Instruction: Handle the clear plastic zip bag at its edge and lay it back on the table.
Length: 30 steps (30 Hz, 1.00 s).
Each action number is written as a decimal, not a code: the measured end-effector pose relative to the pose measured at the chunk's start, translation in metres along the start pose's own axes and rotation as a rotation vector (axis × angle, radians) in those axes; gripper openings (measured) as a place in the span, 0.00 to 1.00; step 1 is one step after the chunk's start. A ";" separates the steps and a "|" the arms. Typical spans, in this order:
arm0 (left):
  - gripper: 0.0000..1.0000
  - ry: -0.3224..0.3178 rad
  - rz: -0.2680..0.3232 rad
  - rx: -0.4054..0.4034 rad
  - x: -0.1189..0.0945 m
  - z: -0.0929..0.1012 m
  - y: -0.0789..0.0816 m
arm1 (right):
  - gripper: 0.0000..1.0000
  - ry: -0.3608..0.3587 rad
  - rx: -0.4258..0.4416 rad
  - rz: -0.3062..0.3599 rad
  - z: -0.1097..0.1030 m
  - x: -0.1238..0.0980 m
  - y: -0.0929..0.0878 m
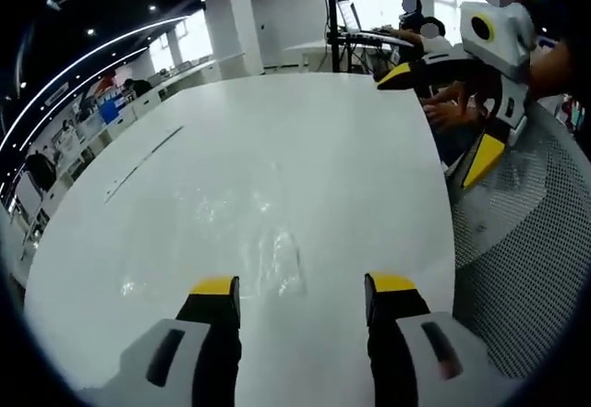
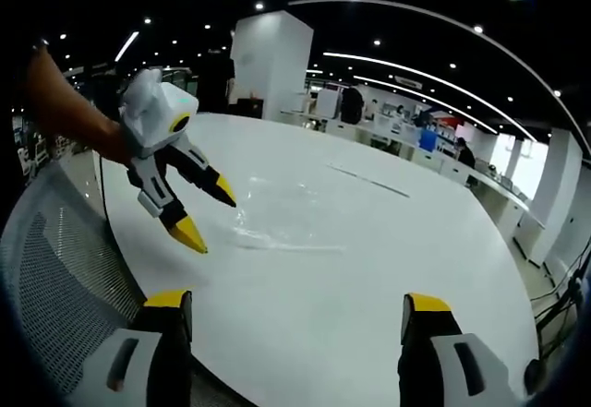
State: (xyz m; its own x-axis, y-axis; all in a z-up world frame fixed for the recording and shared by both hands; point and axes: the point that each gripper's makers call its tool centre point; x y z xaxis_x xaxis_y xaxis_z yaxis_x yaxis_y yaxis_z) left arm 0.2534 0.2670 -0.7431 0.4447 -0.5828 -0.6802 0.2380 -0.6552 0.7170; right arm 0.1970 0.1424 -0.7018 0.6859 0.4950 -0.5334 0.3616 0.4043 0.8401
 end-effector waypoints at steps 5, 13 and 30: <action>0.46 0.014 -0.009 -0.006 0.006 -0.001 0.004 | 0.92 0.001 0.003 0.004 0.000 0.000 0.001; 0.42 0.026 -0.041 -0.036 0.016 -0.009 -0.002 | 0.91 -0.007 0.004 0.012 0.001 -0.001 0.002; 0.40 -0.006 -0.077 -0.115 0.032 -0.015 -0.015 | 0.88 -0.001 0.002 0.024 0.000 -0.001 0.004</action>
State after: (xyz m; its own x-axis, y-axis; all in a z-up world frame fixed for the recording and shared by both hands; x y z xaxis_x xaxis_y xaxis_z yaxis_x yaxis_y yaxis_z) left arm 0.2773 0.2654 -0.7730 0.4164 -0.5362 -0.7343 0.3685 -0.6388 0.6754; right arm 0.1985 0.1437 -0.6978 0.6952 0.5038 -0.5127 0.3459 0.3909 0.8530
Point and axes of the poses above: the point that each gripper's makers call its tool centre point, and the gripper's own axes: x roughly forward along the fingers, z roughly to its right, y roughly out of its top, and after that the axes turned 5 degrees about y, right-handed
